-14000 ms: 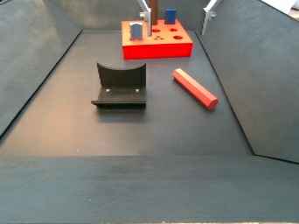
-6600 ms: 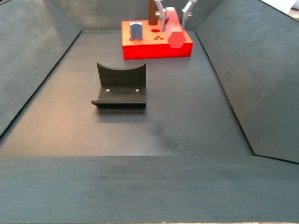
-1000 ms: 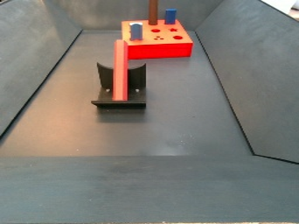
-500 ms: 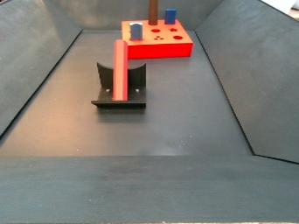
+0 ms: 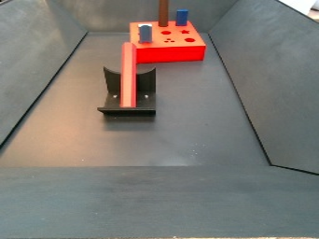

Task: Pick up the hexagon object. Move up. Place the hexagon object on the fixture. Regrasp the hexagon object. Move to above the board. Insert the hexagon object.
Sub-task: Regrasp the hexagon object.

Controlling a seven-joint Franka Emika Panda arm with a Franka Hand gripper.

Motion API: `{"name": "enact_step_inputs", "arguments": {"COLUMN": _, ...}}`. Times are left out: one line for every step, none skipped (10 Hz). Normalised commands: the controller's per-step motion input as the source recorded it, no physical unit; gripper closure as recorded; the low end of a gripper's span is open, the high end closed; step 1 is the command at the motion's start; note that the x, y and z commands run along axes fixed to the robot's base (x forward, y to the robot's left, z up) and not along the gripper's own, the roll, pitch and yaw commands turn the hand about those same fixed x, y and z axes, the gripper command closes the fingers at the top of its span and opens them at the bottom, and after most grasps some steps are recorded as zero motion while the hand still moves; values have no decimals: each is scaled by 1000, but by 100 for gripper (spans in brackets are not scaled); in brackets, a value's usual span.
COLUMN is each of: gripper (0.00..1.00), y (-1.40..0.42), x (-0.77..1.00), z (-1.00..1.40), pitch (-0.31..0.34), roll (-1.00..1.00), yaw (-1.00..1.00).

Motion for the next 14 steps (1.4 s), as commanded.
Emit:
{"name": "enact_step_inputs", "arguments": {"gripper": 0, "y": -32, "x": 67, "z": -2, "pitch": 78, "roll": 1000, "yaw": 59}}
{"name": "enact_step_inputs", "arguments": {"gripper": 0, "y": -36, "x": 79, "z": -2, "pitch": 98, "roll": 1000, "yaw": 67}}
{"name": "enact_step_inputs", "arguments": {"gripper": 0, "y": -39, "x": 86, "z": -1, "pitch": 118, "roll": 1000, "yaw": 78}}
{"name": "enact_step_inputs", "arguments": {"gripper": 0, "y": -42, "x": 90, "z": 0, "pitch": 138, "roll": 1000, "yaw": 95}}
{"name": "enact_step_inputs", "arguments": {"gripper": 0, "y": -45, "x": 94, "z": -6, "pitch": 170, "roll": 1000, "yaw": 127}}
{"name": "enact_step_inputs", "arguments": {"gripper": 0, "y": -47, "x": 99, "z": -3, "pitch": 195, "roll": 971, "yaw": 162}}
{"name": "enact_step_inputs", "arguments": {"gripper": 0, "y": -48, "x": 102, "z": -8, "pitch": 184, "roll": 780, "yaw": 179}}
{"name": "enact_step_inputs", "arguments": {"gripper": 0, "y": -53, "x": 103, "z": -8, "pitch": 153, "roll": 526, "yaw": 199}}
{"name": "enact_step_inputs", "arguments": {"gripper": 0, "y": -44, "x": 98, "z": -2, "pitch": 127, "roll": 356, "yaw": 211}}
{"name": "enact_step_inputs", "arguments": {"gripper": 0, "y": -37, "x": 90, "z": 4, "pitch": 91, "roll": 251, "yaw": 215}}
{"name": "enact_step_inputs", "arguments": {"gripper": 0, "y": -41, "x": 79, "z": -3, "pitch": 44, "roll": 197, "yaw": 211}}
{"name": "enact_step_inputs", "arguments": {"gripper": 0, "y": -47, "x": 78, "z": -9, "pitch": 18, "roll": 180, "yaw": 200}}
{"name": "enact_step_inputs", "arguments": {"gripper": 0, "y": 44, "x": 32, "z": -1000, "pitch": -30, "roll": 116, "yaw": 117}}
{"name": "enact_step_inputs", "arguments": {"gripper": 0, "y": 44, "x": 34, "z": -1000, "pitch": -36, "roll": 114, "yaw": 104}}
